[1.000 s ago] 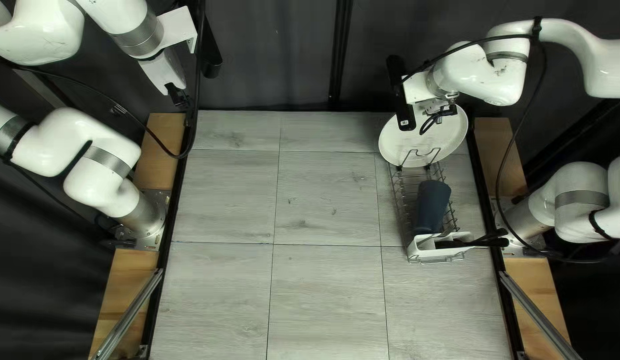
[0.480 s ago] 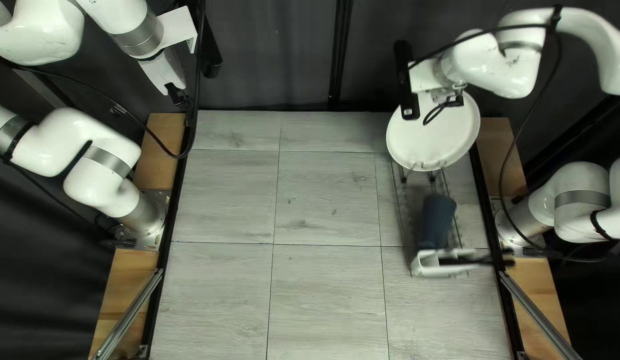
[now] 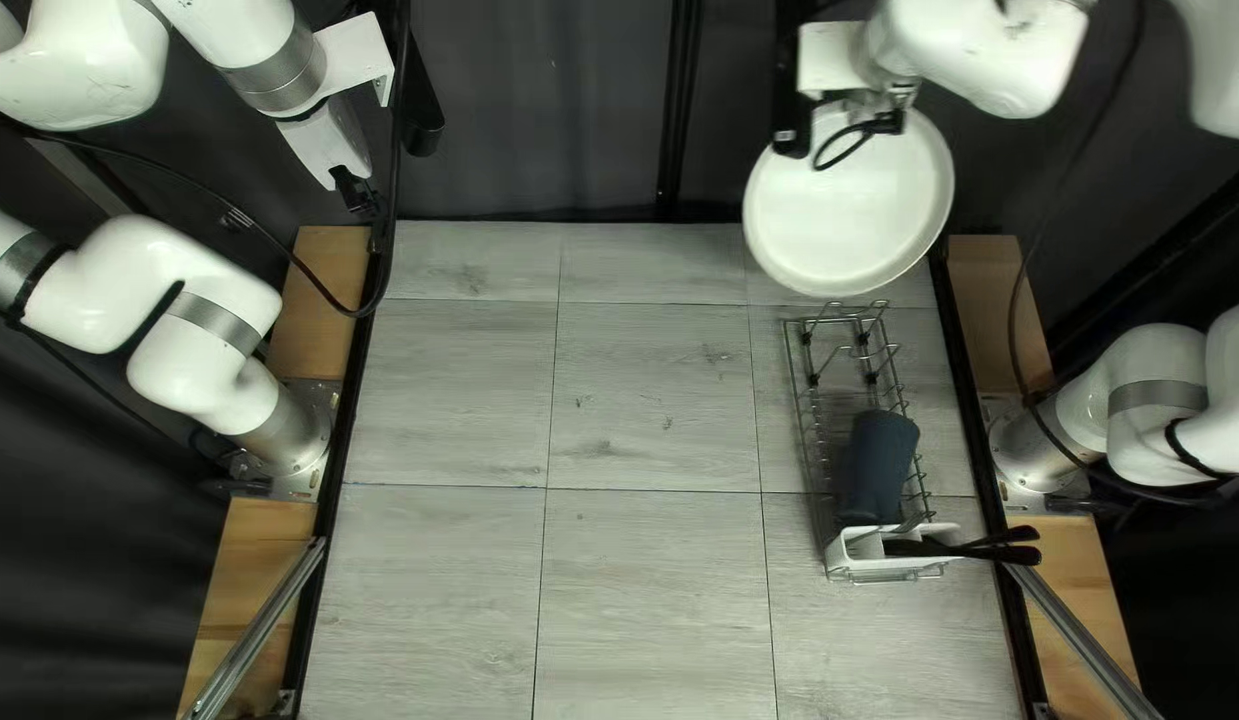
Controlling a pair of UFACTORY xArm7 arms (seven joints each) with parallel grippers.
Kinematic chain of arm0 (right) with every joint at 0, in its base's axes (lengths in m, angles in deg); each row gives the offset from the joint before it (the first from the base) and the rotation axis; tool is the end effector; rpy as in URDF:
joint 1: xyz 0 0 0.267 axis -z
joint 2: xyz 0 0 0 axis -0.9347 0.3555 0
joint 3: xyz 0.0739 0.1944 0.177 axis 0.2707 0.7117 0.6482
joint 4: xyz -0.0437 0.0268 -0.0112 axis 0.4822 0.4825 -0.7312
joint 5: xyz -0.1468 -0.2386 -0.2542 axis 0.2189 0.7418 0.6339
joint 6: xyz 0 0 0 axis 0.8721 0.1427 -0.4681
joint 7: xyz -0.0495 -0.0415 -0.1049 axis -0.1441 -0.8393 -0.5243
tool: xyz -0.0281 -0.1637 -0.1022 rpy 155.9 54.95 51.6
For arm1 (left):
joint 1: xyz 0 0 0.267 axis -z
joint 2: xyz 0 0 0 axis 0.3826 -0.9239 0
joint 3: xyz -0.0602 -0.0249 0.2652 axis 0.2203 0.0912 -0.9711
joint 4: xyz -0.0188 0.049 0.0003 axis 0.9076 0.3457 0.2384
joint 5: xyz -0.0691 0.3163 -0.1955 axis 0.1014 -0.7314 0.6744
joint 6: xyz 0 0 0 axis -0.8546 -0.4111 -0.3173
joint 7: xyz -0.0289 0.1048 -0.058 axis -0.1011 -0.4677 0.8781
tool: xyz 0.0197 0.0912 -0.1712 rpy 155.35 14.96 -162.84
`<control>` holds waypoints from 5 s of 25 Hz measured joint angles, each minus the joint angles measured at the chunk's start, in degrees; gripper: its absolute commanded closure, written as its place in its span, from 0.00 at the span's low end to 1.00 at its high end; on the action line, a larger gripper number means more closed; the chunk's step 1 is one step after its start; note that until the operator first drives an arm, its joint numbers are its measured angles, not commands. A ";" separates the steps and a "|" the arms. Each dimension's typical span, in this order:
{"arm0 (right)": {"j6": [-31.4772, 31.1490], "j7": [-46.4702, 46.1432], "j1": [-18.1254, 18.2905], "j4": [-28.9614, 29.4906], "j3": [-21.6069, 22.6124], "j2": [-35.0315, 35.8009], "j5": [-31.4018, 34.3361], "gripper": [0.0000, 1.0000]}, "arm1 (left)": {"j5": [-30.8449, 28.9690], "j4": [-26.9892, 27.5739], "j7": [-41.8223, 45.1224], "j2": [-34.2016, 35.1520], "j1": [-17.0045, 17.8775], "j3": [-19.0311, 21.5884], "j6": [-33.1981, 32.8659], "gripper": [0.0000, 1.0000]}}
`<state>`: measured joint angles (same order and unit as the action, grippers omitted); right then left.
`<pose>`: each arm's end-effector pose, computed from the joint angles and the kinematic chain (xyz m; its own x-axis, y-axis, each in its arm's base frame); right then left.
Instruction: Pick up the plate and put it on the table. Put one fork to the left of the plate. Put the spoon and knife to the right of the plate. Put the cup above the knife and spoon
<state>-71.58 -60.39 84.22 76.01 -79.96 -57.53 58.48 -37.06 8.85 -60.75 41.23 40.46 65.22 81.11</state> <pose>0.3958 -0.2777 0.2897 0.9870 -0.1250 -0.1007 -0.0768 -0.9189 0.3870 0.2404 0.1741 0.3537 0.9067 0.4073 0.1099 0.4203 -0.8947 -0.1511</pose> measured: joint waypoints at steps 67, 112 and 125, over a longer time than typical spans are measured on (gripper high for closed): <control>23.17 -2.12 -5.08 19.06 8.69 43.80 -35.09 0.00 | 0.00 0.00 0.00 0.00 0.00 0.00 0.00 0.00; -20.04 34.32 -19.87 -3.82 19.24 -2.98 -21.80 0.00 | 0.00 0.00 0.00 0.00 0.00 0.00 0.00 0.00; -22.37 37.68 -22.37 -5.45 21.74 -4.65 -28.66 0.00 | 0.00 0.00 0.00 0.00 0.00 0.00 0.00 0.00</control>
<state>-93.95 -22.72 61.85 70.56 -58.21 -62.17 29.82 -37.06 8.85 -60.75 41.23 40.46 65.21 81.11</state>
